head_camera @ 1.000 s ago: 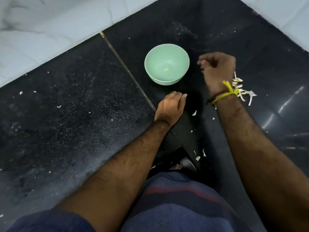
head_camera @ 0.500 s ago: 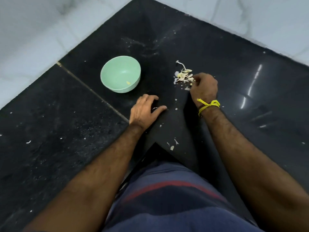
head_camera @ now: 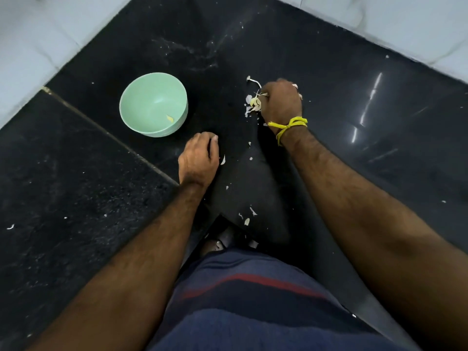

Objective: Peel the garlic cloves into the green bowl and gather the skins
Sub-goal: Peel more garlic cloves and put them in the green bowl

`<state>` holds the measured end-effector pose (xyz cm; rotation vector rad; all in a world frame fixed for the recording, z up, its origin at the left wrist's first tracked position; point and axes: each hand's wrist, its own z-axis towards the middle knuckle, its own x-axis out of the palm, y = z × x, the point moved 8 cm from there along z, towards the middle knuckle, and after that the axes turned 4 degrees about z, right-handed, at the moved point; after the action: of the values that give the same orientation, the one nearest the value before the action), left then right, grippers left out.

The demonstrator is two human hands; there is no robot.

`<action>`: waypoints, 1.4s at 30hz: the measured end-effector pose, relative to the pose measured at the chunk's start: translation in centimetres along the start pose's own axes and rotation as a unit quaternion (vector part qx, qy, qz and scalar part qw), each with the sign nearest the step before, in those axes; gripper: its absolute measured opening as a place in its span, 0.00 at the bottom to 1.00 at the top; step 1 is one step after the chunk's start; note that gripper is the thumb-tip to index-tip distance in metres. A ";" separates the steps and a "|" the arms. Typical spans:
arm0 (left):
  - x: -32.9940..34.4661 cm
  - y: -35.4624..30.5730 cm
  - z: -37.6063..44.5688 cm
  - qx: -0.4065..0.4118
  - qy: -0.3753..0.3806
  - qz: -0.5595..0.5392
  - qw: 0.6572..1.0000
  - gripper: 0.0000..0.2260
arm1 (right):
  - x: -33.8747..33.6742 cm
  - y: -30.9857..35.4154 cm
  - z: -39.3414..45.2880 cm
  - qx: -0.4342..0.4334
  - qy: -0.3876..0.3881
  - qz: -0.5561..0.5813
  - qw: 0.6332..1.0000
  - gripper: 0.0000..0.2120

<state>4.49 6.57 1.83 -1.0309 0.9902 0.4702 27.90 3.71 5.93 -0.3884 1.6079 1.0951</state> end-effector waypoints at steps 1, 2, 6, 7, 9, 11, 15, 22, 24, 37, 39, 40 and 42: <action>0.0 0.1 0.0 -0.001 -0.001 -0.001 1.000 0.10 | 0.4 0.4 0.6 -0.007 0.016 -0.007 1.000 0.13; -0.1 0.1 0.1 -0.001 -0.002 -0.002 1.000 0.10 | 0.9 0.7 1.1 -0.009 0.032 -0.016 0.999 0.15; -0.3 -0.1 0.0 0.004 -0.013 0.004 1.000 0.09 | 2.4 0.9 1.9 0.005 0.052 -0.016 0.998 0.17; -0.4 -0.2 0.0 0.004 -0.016 0.006 1.000 0.09 | 2.5 0.9 1.8 0.008 0.050 -0.015 0.999 0.17; -0.4 -0.2 0.0 0.003 -0.017 0.008 1.000 0.09 | 2.5 1.1 1.8 0.012 0.048 -0.019 0.999 0.16; -0.4 -0.1 0.0 0.001 -0.019 0.006 1.000 0.08 | 2.2 1.2 1.7 0.014 0.051 -0.024 0.998 0.15; -0.4 -0.1 0.0 0.002 -0.023 0.006 1.000 0.08 | 1.4 1.1 1.6 0.014 0.037 -0.040 0.998 0.11; -0.3 -0.2 -0.1 0.008 -0.026 0.013 1.000 0.08 | -0.9 1.7 1.3 -0.008 0.011 -0.020 1.000 0.13; -0.3 -0.1 0.0 0.008 -0.023 0.014 1.000 0.08 | -1.3 2.1 1.1 -0.016 0.014 0.000 1.000 0.14; 0.0 0.0 0.1 0.009 -0.006 0.012 1.000 0.09 | -1.3 1.5 -0.4 0.035 0.053 0.083 0.995 0.17; -0.1 0.0 0.1 0.009 -0.004 0.008 1.000 0.09 | -2.0 1.4 -0.7 0.040 0.031 0.080 0.996 0.13; -0.1 0.0 0.1 0.008 -0.002 0.006 1.000 0.09 | -2.3 1.4 -0.8 0.040 0.021 0.075 0.996 0.11; -0.1 0.0 0.1 0.007 0.000 0.001 1.000 0.09 | -2.6 1.5 -1.1 0.042 0.009 0.084 0.996 0.07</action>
<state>4.52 6.66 1.97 -1.0175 0.9926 0.4648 27.04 2.85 8.86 -0.2113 1.7207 1.1471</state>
